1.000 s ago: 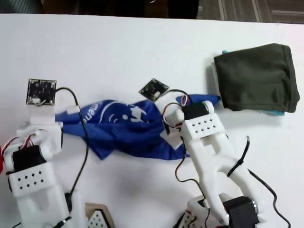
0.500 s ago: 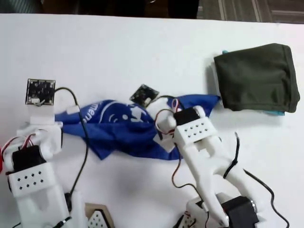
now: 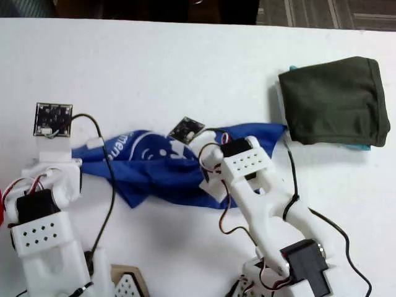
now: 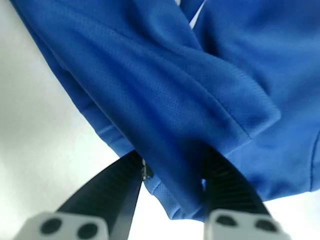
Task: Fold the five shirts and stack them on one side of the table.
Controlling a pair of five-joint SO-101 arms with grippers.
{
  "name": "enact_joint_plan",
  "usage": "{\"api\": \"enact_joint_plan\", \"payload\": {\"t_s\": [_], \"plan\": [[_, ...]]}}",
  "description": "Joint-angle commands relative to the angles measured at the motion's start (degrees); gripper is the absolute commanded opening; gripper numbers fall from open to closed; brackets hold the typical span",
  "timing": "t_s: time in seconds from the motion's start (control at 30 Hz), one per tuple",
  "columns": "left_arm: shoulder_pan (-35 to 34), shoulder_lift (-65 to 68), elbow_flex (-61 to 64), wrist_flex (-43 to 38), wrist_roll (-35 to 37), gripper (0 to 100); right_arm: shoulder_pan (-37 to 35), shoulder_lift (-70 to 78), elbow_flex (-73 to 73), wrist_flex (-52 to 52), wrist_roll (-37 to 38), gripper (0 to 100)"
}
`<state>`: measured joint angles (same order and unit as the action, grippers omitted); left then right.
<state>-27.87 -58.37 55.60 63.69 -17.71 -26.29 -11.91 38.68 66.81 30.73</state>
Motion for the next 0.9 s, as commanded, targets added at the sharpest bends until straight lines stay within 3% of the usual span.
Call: {"api": "enact_joint_plan", "payload": {"t_s": [0.0, 0.23, 0.57, 0.87], "plan": [[0.7, -0.62, -0.13, -1.23, 0.35, 3, 1.19, -1.01, -3.16, -0.48, 0.0, 2.0], [0.7, -0.62, -0.13, -1.23, 0.35, 3, 8.22, -4.09, -4.84, -0.04, 0.0, 1.8], [3.6, -0.88, -2.15, -0.18, 1.85, 3, 6.99, -19.3, -5.01, 4.18, 0.0, 1.8], [8.35, -0.62, -25.19, 15.38, 3.34, 3, 7.69, -34.77, -12.13, 4.44, -2.2, 1.8]]}}
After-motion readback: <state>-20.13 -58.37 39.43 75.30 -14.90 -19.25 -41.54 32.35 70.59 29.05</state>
